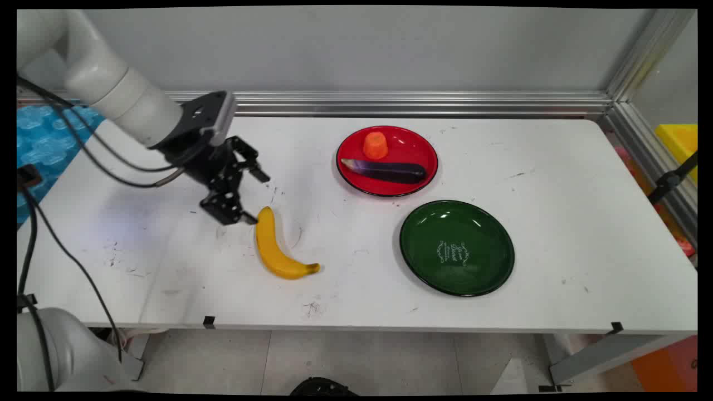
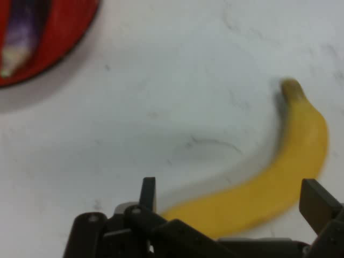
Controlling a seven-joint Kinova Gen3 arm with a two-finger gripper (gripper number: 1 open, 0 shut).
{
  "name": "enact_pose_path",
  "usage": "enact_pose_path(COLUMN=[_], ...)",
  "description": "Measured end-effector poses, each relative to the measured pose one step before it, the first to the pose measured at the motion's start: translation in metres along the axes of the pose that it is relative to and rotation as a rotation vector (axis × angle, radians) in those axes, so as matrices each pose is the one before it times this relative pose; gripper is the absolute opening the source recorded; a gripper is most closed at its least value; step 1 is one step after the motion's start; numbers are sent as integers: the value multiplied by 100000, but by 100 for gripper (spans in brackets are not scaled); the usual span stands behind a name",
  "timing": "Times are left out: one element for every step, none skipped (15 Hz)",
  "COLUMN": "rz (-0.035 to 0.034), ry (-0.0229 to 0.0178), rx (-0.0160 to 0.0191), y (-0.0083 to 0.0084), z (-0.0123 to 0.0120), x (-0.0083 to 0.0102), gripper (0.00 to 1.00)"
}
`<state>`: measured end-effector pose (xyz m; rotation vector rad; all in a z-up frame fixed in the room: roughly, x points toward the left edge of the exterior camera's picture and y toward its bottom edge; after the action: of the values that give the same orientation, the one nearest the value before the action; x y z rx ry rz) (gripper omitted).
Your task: Pick up the eggplant from the red plate
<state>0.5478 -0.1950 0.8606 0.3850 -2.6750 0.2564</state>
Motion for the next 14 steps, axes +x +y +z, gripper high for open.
enact_pose_path(rz=[-1021, -1078, -1130, -929, -508, -593, -296, -456, -350, -213, 2, -231, -139, -32], ry=[975, 1124, 1341, 1254, 815, 1356, 887, 1272, 1579, 1385, 922, 1052, 707, 660], rx=[577, 678, 705, 853, 599, 1013, 669, 947, 970, 837, 526, 258, 44, -346], y=[-798, -847, -907, -871, -577, -940, -622, -983, -1173, -1096, -930, -1130, -778, -689], z=[251, 298, 359, 386, 282, 512, 367, 659, 876, 870, 823, 1074, 782, 851], x=[722, 751, 804, 730, 472, 712, 472, 672, 784, 717, 567, 604, 418, 378], gripper=[100, 100, 100, 100, 100, 100, 100, 100, 100, 100, 100, 100, 100, 100])
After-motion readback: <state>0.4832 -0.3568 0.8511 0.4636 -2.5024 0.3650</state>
